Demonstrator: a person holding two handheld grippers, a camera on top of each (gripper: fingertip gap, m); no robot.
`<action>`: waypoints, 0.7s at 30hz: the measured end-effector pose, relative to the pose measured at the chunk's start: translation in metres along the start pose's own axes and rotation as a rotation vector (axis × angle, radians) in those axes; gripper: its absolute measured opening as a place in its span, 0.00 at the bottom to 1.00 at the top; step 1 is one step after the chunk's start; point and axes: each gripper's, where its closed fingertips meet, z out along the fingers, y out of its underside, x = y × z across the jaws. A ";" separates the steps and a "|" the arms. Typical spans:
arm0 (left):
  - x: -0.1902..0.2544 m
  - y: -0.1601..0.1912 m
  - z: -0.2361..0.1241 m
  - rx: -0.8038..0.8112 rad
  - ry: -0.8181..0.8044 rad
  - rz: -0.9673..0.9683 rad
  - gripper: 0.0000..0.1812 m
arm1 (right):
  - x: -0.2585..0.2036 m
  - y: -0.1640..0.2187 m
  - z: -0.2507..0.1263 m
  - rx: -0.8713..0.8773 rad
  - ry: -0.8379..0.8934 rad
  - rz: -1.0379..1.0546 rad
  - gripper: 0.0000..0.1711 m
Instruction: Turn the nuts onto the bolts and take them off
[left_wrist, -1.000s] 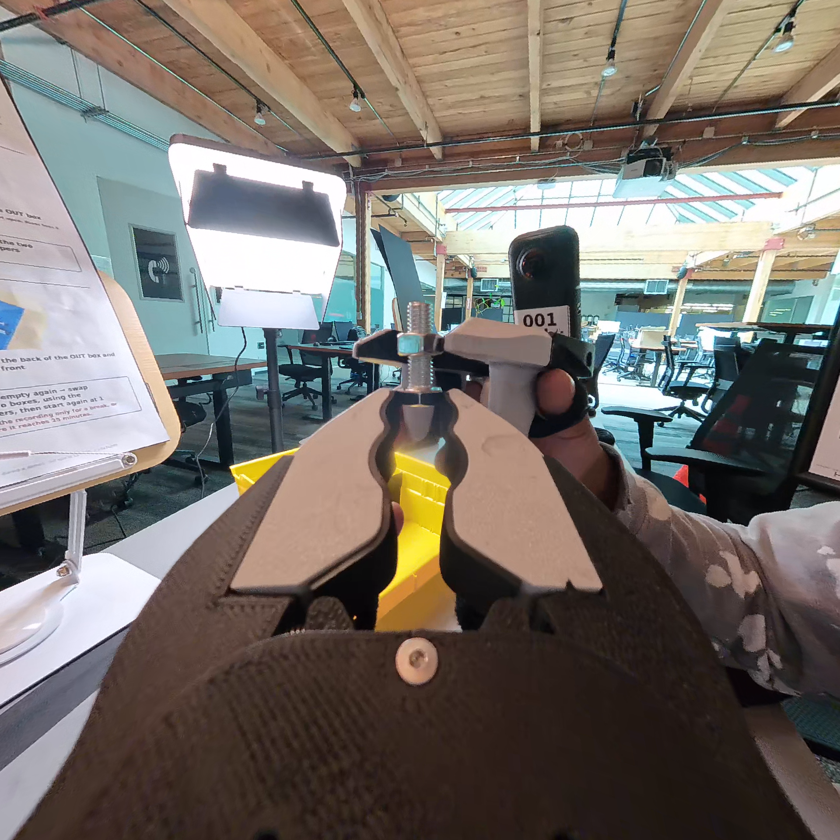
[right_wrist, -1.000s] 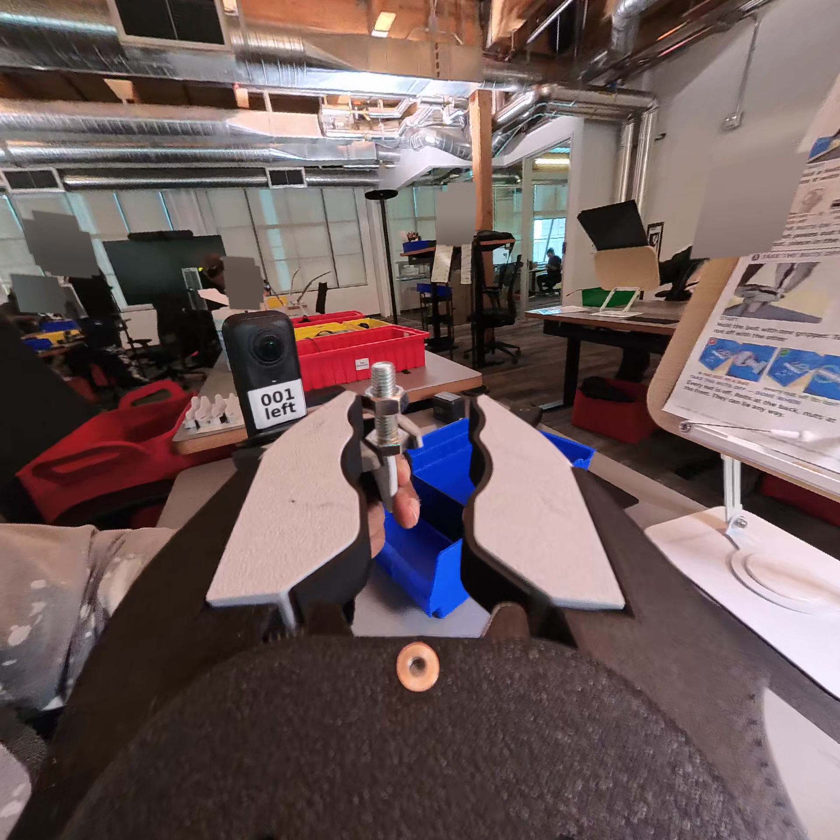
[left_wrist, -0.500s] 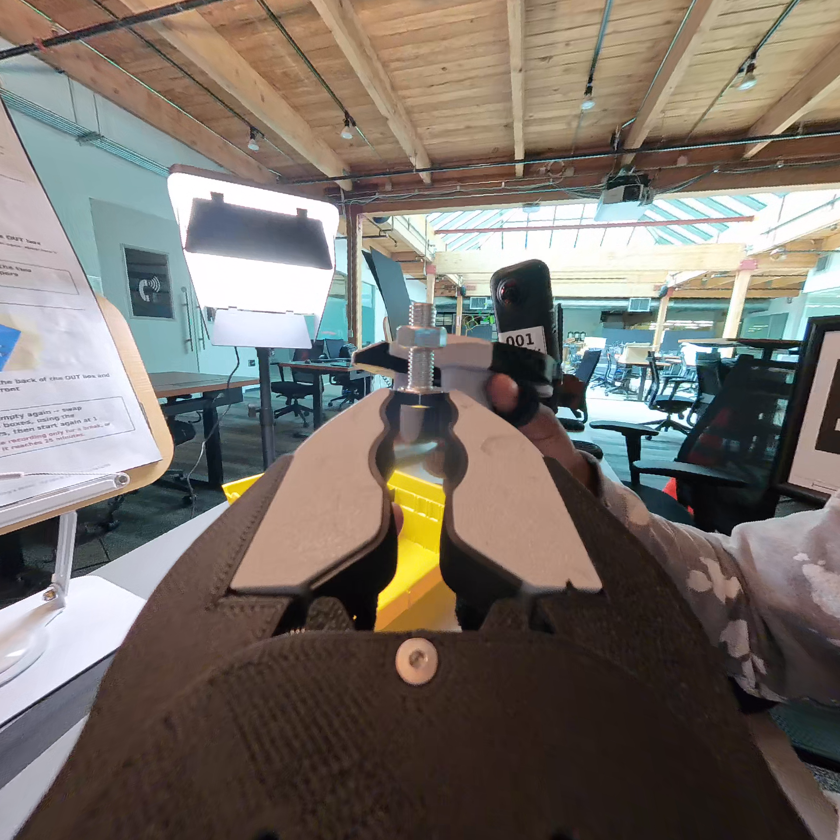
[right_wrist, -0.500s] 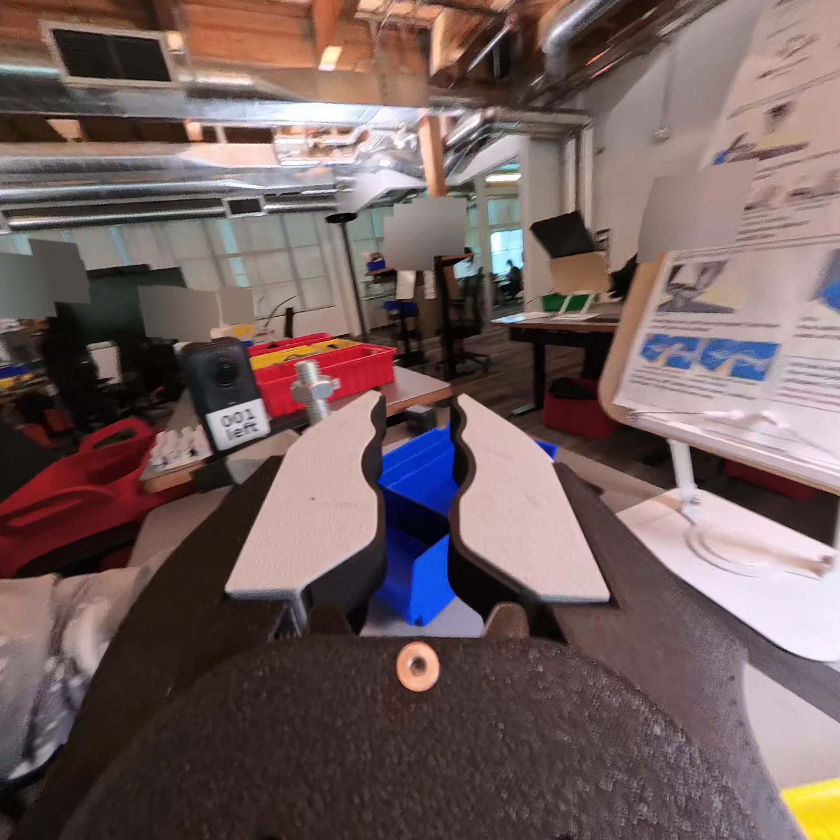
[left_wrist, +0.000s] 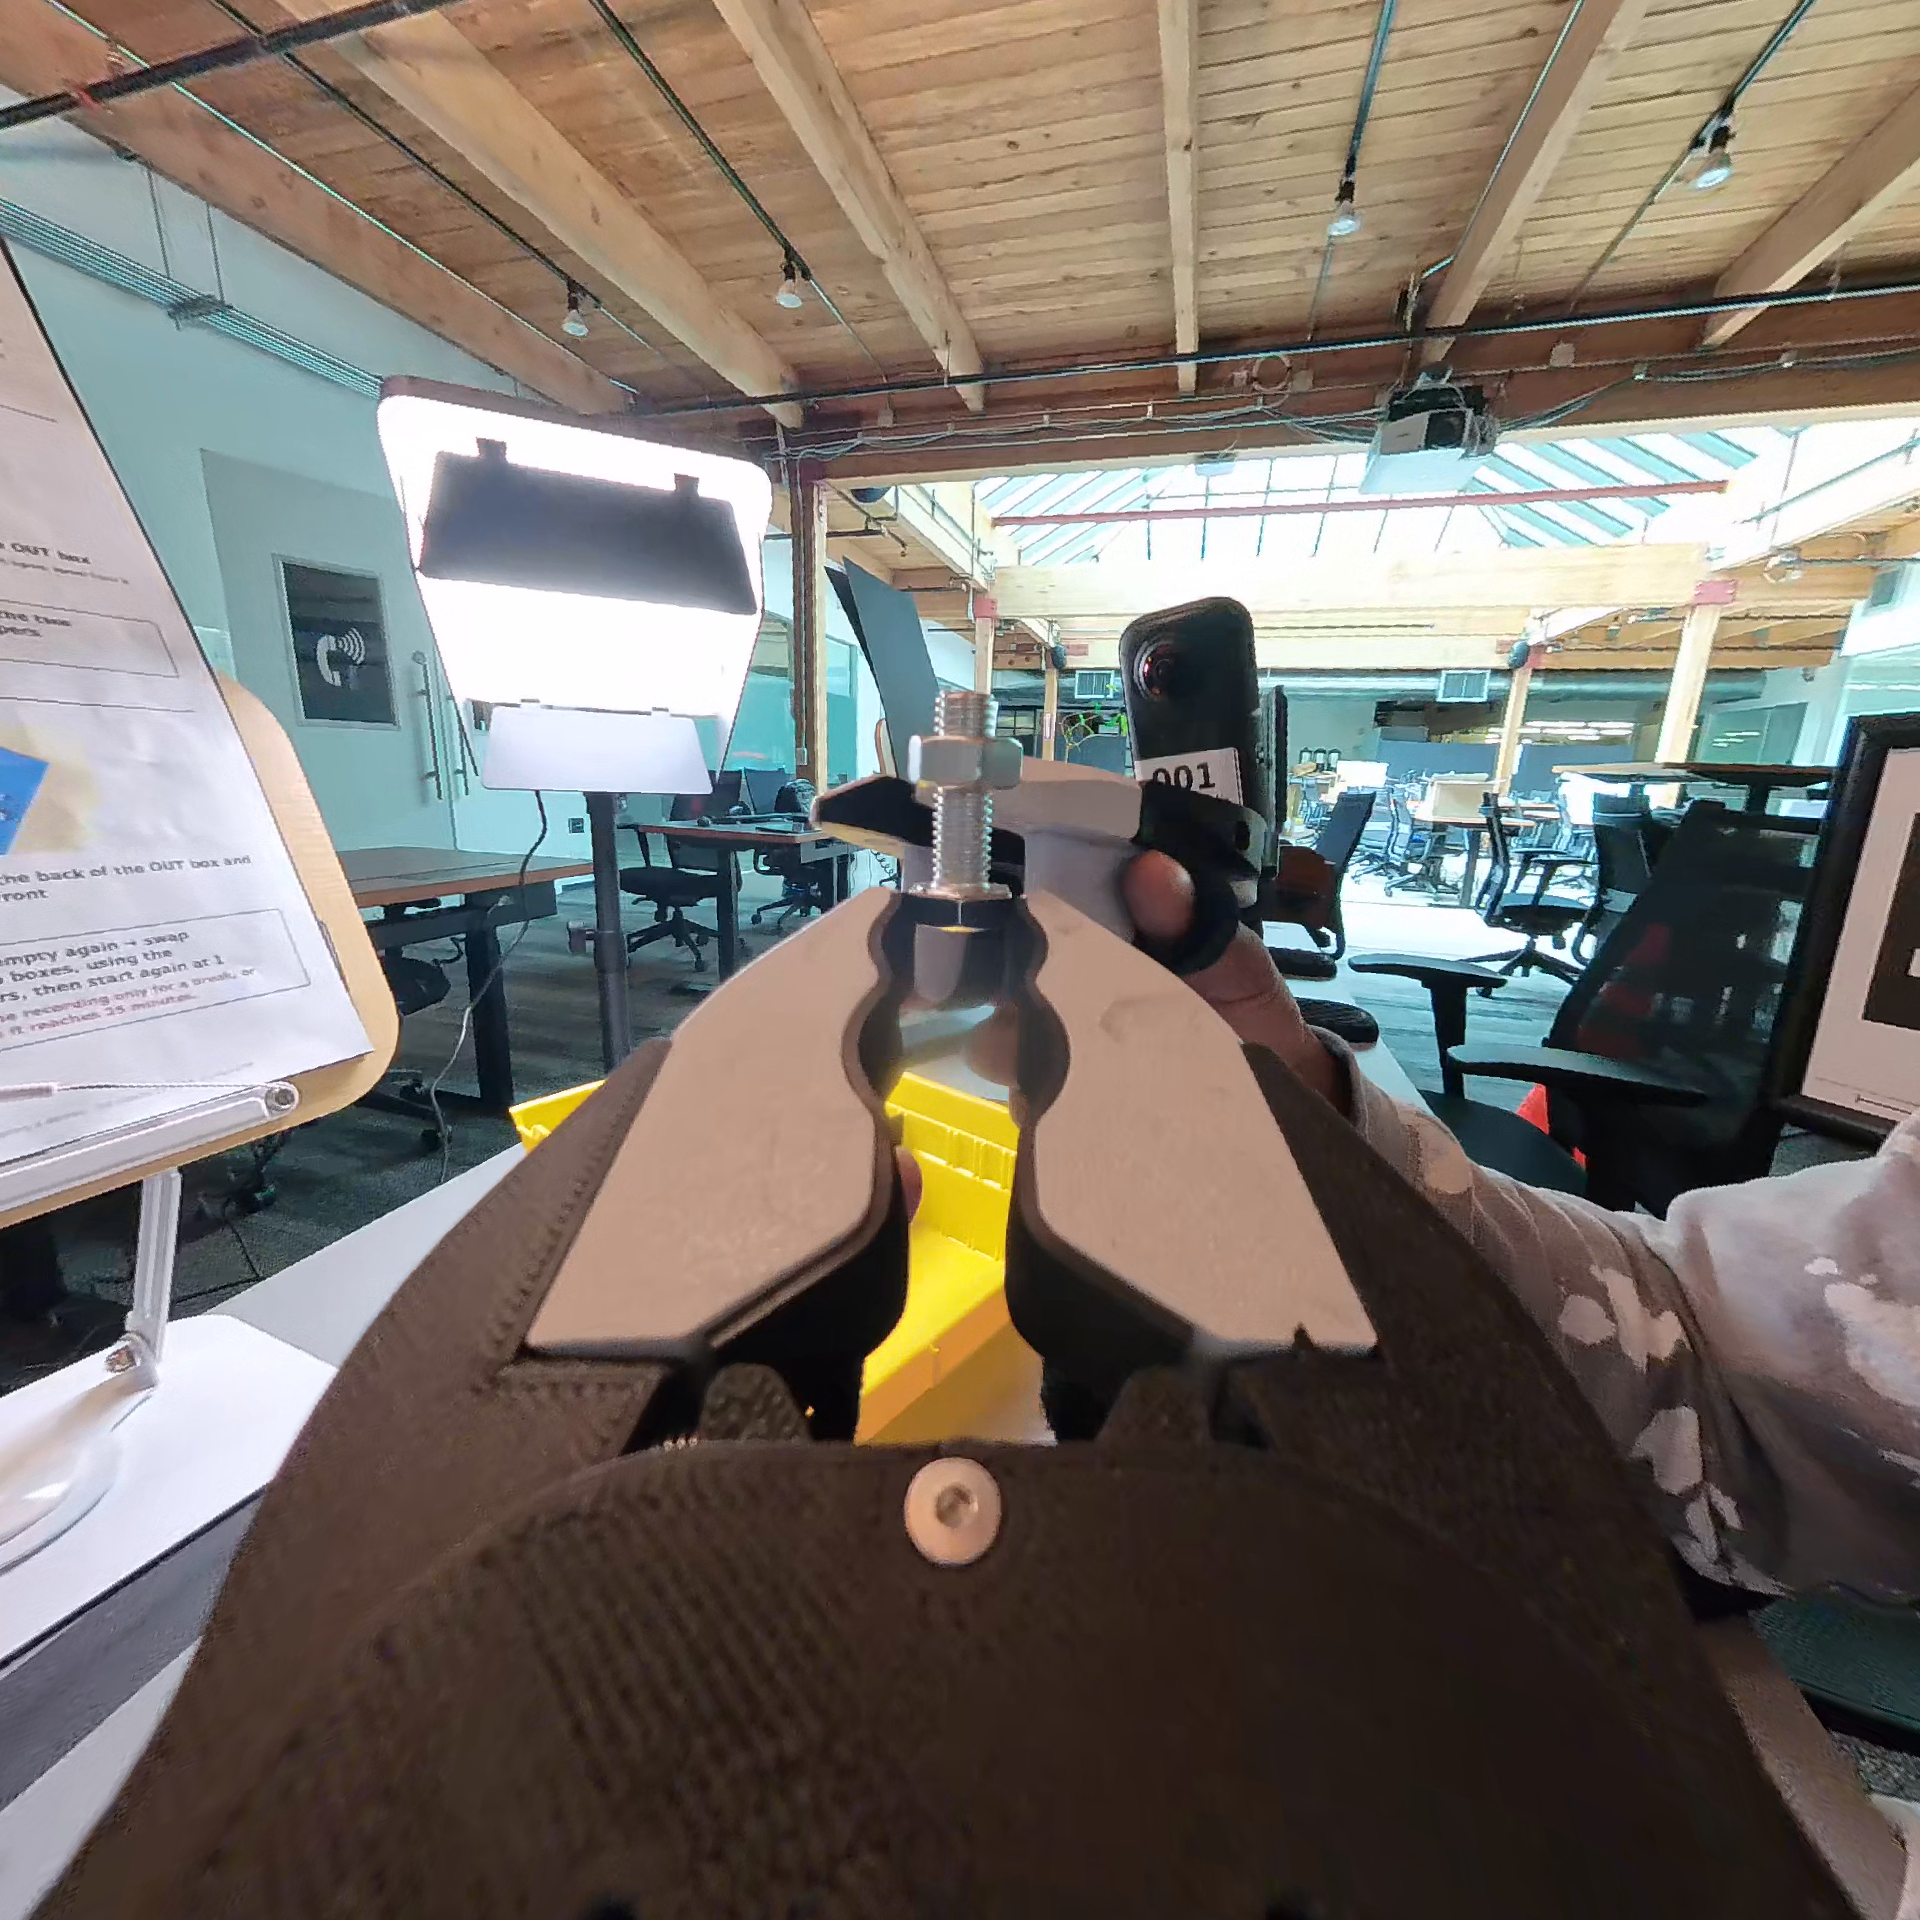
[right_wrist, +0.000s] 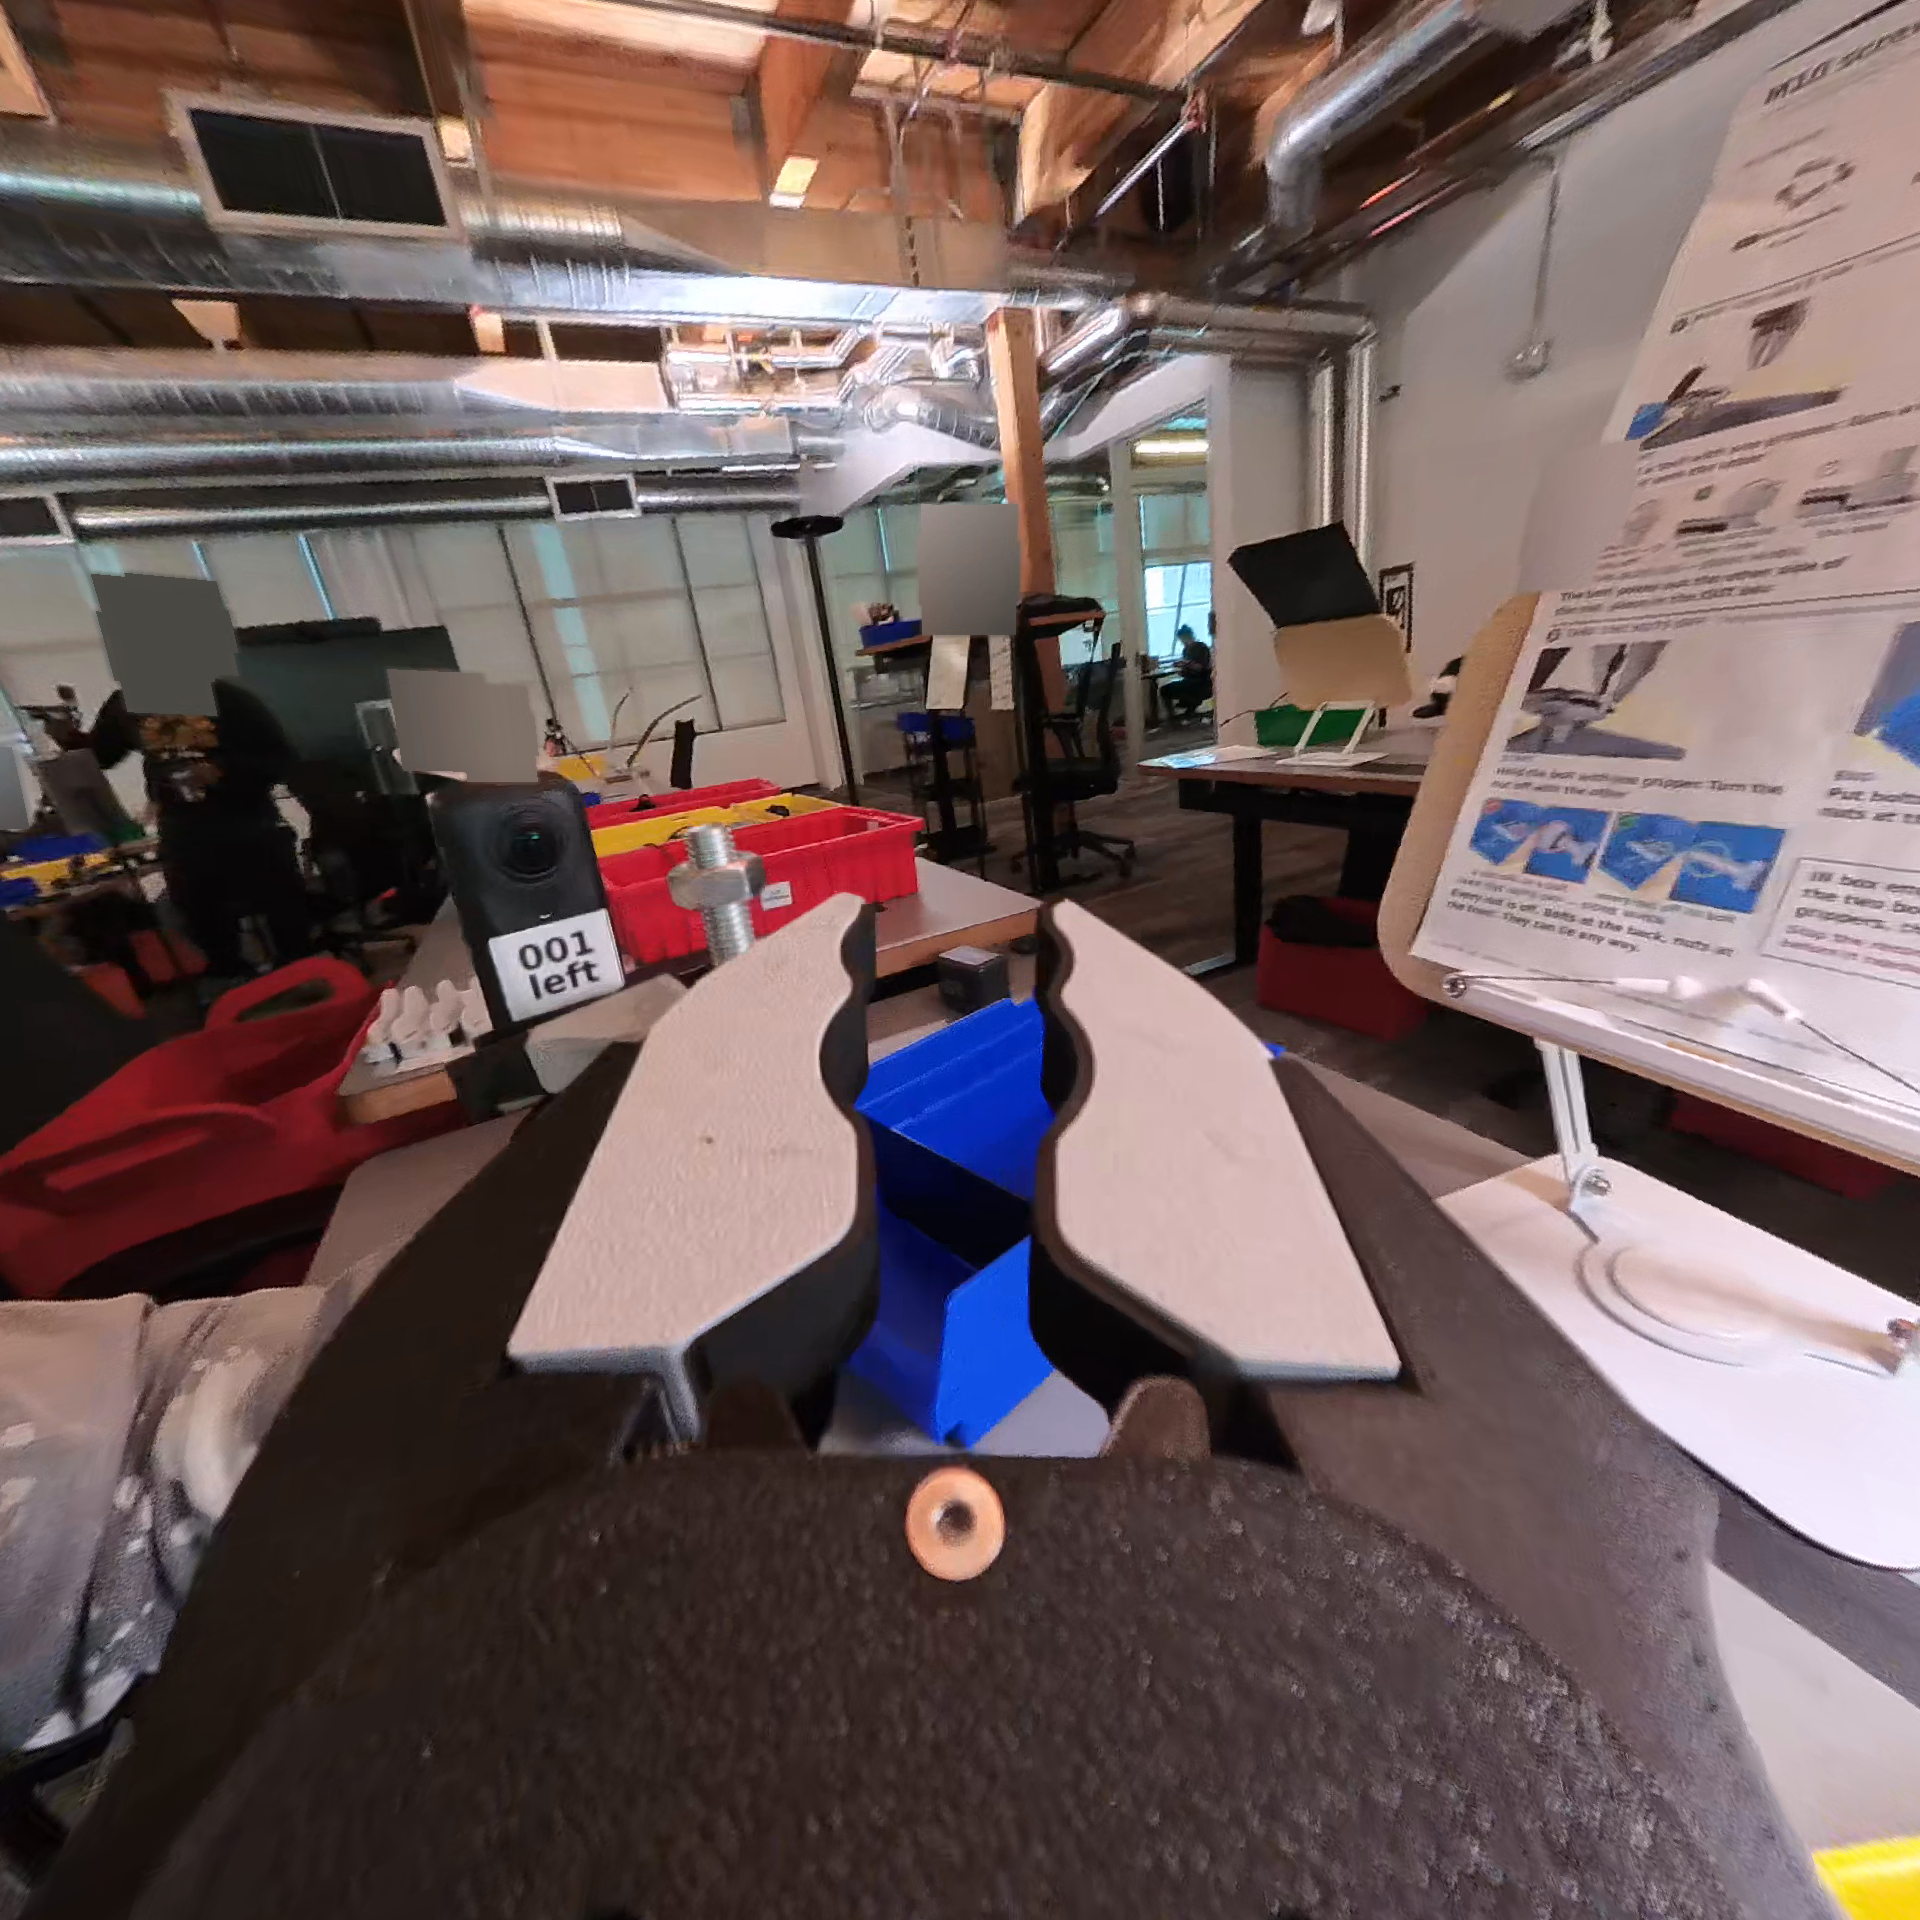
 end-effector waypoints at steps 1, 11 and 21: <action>0.000 0.000 0.000 -0.002 0.001 -0.001 0.10 | -0.002 0.000 0.000 -0.011 -0.015 0.003 0.20; 0.003 0.002 0.001 -0.013 0.016 0.001 0.10 | -0.003 -0.001 0.001 0.002 -0.001 0.002 0.17; 0.003 0.006 0.003 -0.025 0.005 0.002 0.10 | -0.025 0.005 0.008 -0.029 -0.087 -0.023 0.28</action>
